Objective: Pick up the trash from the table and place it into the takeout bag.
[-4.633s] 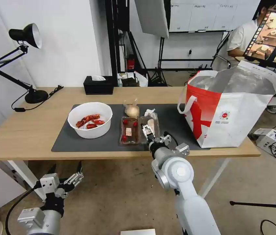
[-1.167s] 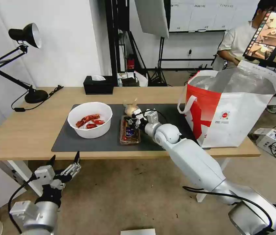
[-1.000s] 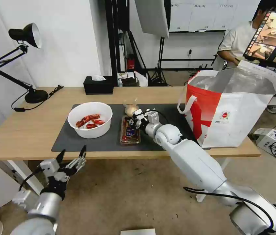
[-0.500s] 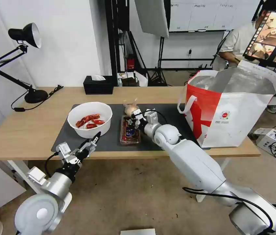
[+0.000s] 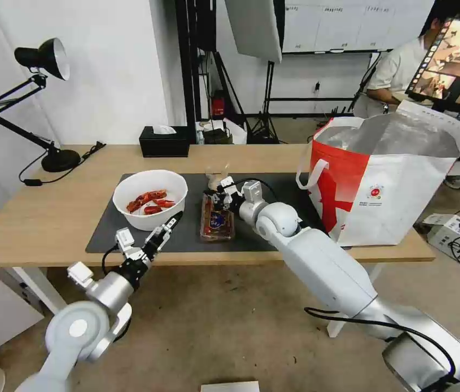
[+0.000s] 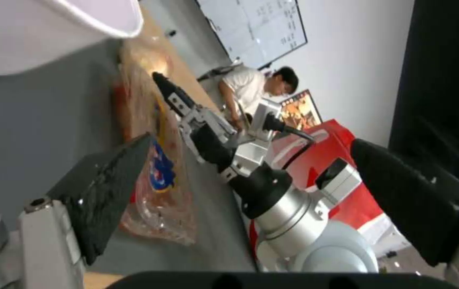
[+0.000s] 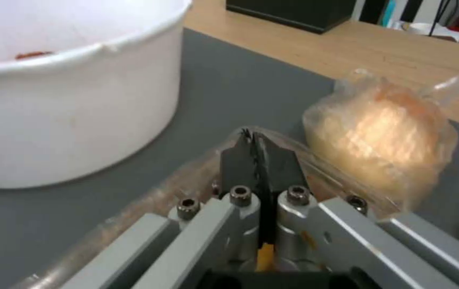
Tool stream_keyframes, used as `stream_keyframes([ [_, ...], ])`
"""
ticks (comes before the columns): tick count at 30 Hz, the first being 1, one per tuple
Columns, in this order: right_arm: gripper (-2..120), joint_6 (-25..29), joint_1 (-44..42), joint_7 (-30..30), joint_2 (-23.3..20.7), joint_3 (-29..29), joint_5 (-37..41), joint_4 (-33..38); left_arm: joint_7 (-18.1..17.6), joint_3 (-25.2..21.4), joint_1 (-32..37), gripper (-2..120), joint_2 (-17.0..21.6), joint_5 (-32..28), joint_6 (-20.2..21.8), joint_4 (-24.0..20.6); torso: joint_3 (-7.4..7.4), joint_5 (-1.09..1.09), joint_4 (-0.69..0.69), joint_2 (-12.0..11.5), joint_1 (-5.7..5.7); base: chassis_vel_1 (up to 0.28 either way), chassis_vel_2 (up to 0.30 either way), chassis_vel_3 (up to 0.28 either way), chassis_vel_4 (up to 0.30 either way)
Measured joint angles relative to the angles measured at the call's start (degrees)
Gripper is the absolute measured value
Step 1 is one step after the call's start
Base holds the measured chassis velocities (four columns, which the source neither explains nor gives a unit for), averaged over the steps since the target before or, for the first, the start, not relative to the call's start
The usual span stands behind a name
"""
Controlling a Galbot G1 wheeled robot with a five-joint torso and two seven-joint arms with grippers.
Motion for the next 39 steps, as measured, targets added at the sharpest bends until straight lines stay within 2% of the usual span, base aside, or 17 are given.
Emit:
stream_keyframes([
  [14, 0, 0.0, 0.2, -0.6, -1.4, -0.2, -0.4, -0.5, -0.8, 6.6, -8.9, 100, 3.0, -2.9, 1.4, 6.2, 0.00, 0.00, 0.00, 0.0, 0.00, 0.000, 0.000, 0.000, 0.000],
  [27, 0, -0.2, -0.4, -0.5, -1.7, 0.0, -0.4, 0.2, -2.0, 10.6, -12.5, 100, 2.4, -2.7, 1.6, 10.5, 0.00, 0.00, 0.00, 0.0, 0.00, 0.000, 0.000, 0.000, 0.000],
  [33, 0, -0.2, -0.8, -0.4, -2.2, 0.2, -0.4, 0.9, -5.4, 12.4, -14.4, 100, 2.3, -1.7, 1.8, 11.9, 0.00, 0.00, 0.00, 0.0, 0.00, 0.000, 0.000, 0.000, 0.000],
  [39, 0, -0.4, -1.2, -0.2, -2.6, 0.2, -0.3, 1.8, -7.2, 13.2, -15.7, 100, 2.3, -0.4, 2.2, 12.5, 0.00, 0.00, 0.00, 0.0, 0.00, 0.000, 0.000, 0.000, 0.000],
])
